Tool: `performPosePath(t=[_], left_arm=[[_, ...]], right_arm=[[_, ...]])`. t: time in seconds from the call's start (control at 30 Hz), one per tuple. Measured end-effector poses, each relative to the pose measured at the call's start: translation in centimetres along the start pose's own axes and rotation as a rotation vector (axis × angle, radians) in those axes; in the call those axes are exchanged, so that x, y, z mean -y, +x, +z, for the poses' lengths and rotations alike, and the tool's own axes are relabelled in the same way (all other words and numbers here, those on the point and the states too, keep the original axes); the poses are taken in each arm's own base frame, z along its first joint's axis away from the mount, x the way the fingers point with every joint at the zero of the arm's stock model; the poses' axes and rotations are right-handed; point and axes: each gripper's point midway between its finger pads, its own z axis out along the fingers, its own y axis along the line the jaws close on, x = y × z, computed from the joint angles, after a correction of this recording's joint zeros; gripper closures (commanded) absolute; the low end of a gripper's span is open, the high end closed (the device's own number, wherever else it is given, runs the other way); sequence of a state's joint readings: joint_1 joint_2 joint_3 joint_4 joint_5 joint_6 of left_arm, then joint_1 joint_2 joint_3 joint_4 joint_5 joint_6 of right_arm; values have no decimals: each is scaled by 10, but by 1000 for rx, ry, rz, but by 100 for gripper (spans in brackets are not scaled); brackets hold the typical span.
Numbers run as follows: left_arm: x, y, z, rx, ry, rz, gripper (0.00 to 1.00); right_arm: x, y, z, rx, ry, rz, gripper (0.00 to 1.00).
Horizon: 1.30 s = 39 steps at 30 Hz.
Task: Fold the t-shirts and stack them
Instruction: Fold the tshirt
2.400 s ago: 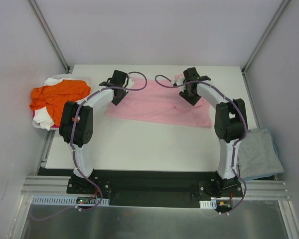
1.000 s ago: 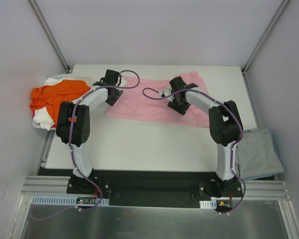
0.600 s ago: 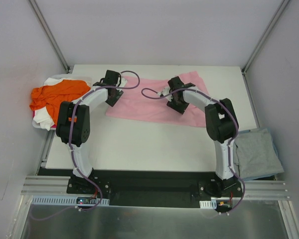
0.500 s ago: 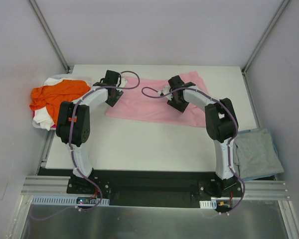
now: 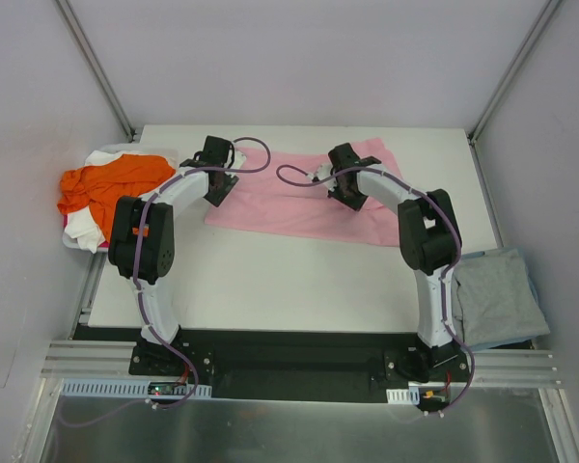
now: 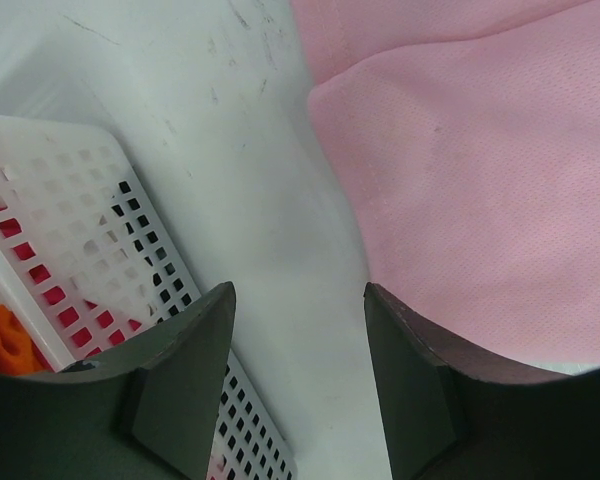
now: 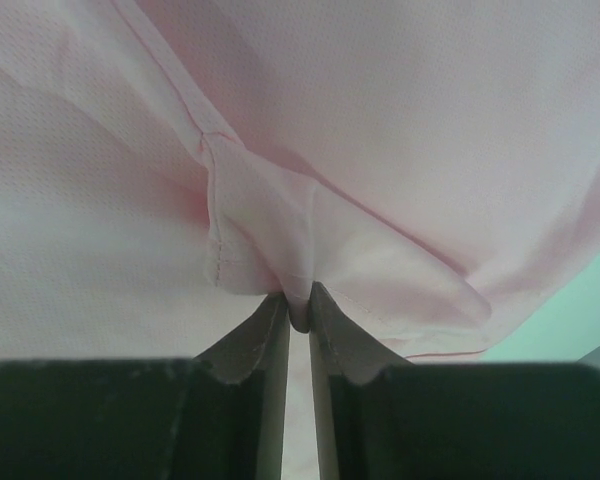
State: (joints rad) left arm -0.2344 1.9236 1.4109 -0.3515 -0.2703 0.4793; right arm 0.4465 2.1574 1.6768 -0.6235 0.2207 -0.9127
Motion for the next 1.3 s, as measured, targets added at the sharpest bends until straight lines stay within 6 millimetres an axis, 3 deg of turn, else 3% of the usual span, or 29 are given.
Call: performPosePath(t=[0.47,0.93,1.3], left_arm=[[0,0,0,0,0,0,47],[4,6,3,-13,7,4,48],[2,5,0,-6,4,1,48]], right_arm=[[27,-17,-9,27,62,-3,80],[47,-14,12,-20,92,-20,73],[62,-19,9,-14,126,-33,73]])
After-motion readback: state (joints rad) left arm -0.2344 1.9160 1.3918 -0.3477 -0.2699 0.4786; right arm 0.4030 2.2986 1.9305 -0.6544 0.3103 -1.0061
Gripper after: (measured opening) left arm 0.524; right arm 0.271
